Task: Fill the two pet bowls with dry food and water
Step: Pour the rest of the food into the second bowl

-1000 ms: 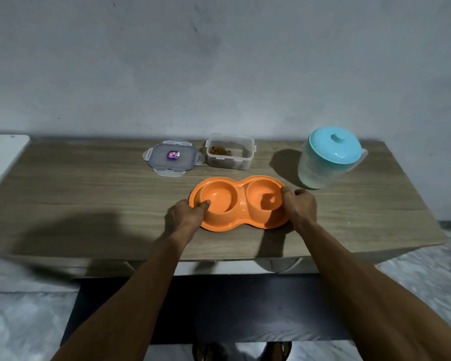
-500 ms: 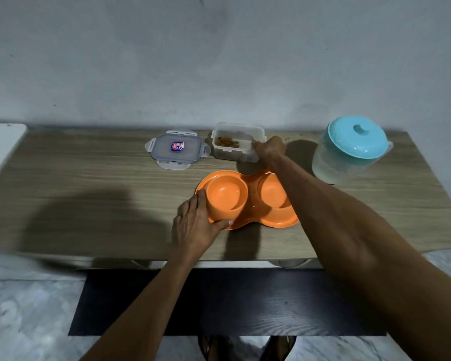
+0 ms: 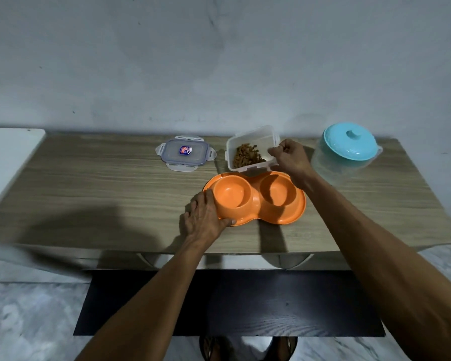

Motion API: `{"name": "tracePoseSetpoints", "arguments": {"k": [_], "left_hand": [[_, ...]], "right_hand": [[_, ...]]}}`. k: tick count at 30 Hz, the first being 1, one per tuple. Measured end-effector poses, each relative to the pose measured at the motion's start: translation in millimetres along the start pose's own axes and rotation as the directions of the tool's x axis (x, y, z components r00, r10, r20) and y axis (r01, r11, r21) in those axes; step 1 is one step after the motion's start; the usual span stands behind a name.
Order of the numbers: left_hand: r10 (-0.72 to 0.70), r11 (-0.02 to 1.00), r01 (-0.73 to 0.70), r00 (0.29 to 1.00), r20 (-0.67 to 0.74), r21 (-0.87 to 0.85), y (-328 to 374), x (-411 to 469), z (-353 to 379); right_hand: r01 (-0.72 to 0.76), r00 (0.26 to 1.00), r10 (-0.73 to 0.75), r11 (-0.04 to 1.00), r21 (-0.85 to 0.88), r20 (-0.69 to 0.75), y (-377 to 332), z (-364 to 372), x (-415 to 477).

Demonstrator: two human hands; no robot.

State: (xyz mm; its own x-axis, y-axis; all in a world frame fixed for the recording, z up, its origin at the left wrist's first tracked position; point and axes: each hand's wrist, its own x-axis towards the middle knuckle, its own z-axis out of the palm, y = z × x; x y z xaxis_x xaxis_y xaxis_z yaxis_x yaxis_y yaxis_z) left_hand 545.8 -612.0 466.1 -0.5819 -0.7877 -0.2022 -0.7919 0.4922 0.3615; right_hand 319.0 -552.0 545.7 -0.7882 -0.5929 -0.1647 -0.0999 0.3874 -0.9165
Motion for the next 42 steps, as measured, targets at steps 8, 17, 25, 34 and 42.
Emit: {"name": "tracePoseSetpoints", "arguments": {"k": [8, 17, 25, 34, 42], "left_hand": [[-0.006, 0.999, 0.007, 1.0, 0.021, -0.043, 2, 1, -4], [-0.025, 0.999, 0.025, 1.0, 0.01, -0.042, 6, 7, -9], [-0.021, 0.999, 0.022, 1.0, 0.019, -0.033, 2, 1, -4], [-0.024, 1.0, 0.024, 1.0, 0.003, -0.015, 4, 1, -4], [-0.031, 0.999, 0.031, 0.999, 0.008, -0.027, 5, 1, -4]], "right_hand": [[0.347, 0.937, -0.348, 0.913, -0.216, 0.034, 6, -20, -47], [0.569, 0.82, -0.557, 0.763, -0.307, 0.135, 9, -11, -71], [0.631, 0.769, -0.615, 0.689, -0.357, 0.173, 10, -4, -86], [0.659, 0.742, -0.633, 0.631, -0.41, 0.221, 10, -4, -85], [0.686, 0.718, -0.643, 0.586, -0.432, 0.267, 9, -4, -83]]}}
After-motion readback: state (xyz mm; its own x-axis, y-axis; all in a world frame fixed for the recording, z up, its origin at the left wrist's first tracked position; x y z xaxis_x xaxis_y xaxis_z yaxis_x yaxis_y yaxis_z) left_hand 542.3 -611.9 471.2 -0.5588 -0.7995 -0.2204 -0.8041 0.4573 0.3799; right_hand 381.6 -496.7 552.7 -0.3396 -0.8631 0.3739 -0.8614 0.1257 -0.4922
